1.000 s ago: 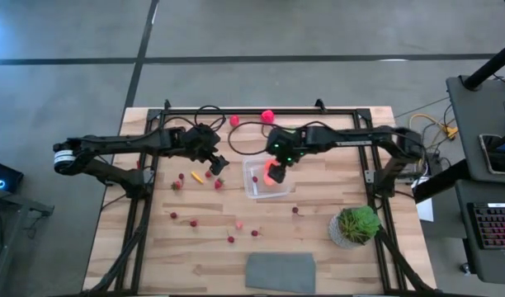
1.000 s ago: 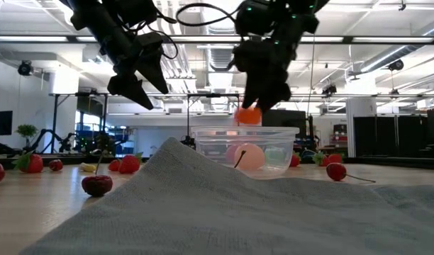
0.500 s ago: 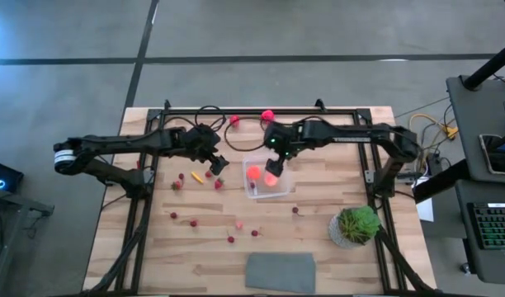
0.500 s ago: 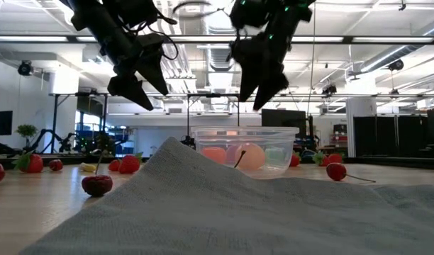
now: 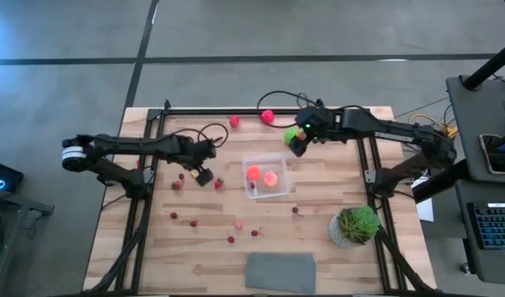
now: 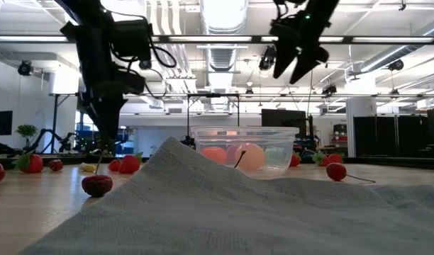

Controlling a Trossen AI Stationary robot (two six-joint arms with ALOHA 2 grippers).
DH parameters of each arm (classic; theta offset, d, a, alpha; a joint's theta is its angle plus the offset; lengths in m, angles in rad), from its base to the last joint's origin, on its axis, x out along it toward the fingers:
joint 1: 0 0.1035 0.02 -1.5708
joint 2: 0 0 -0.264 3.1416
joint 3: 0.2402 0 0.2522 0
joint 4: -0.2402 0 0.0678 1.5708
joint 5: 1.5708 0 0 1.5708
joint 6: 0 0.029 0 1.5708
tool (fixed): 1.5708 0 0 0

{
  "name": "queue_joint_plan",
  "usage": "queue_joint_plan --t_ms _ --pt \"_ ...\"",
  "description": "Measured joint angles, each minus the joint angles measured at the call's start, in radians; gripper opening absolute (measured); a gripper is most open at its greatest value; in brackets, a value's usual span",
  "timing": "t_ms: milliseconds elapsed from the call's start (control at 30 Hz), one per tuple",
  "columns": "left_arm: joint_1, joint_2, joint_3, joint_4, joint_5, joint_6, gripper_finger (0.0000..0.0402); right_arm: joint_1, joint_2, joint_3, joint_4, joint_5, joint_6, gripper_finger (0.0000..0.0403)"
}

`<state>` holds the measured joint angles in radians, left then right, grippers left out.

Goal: Pick and placing Produce into tupperware
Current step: Put the red strawberry into the transparent container

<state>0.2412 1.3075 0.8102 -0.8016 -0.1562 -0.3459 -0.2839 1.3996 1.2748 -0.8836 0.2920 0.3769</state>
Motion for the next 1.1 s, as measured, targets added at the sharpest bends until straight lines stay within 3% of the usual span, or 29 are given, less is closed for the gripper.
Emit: queue_joint_plan --t_ms 267,433,767,1100 --pt "-0.055 0.001 -0.06 0.096 -0.002 0.22 0.0349 -0.017 -0.126 -0.131 0.004 0.0 0.082 0.0346" --pt "-0.06 0.001 -0.091 0.099 0.006 0.224 0.0338 -0.016 -0.17 -0.206 0.005 -0.001 0.132 0.0349" --pt "-0.06 0.011 -0.103 0.21 -0.002 0.223 0.026 -0.015 -0.175 -0.288 0.084 -0.003 0.148 0.035" --pt "-0.06 0.124 -0.114 0.218 -0.002 0.223 0.0251 -0.015 -0.174 -0.314 0.167 -0.002 0.123 0.035"
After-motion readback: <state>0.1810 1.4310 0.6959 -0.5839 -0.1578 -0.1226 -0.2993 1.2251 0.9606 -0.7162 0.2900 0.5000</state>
